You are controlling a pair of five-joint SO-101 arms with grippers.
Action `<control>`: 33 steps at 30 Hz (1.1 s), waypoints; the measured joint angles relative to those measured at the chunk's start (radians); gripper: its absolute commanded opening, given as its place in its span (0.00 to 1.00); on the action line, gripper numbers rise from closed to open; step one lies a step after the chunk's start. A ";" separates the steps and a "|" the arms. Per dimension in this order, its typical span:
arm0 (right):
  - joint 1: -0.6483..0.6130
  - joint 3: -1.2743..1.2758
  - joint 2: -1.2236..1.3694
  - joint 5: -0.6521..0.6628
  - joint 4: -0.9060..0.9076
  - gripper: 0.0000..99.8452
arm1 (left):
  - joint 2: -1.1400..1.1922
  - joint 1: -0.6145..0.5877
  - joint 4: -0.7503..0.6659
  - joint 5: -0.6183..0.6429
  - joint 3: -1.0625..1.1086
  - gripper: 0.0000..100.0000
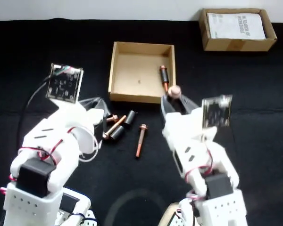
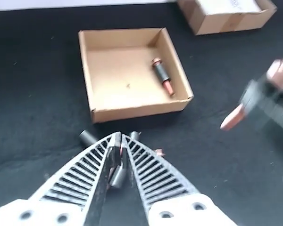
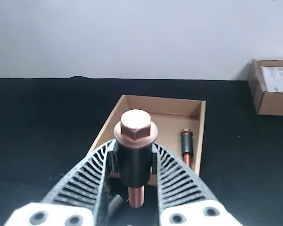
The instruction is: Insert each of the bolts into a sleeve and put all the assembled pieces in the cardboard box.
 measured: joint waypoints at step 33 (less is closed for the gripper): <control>0.071 -1.722 1.814 0.118 0.523 0.01 | -0.640 -0.310 -0.437 0.003 1.020 0.02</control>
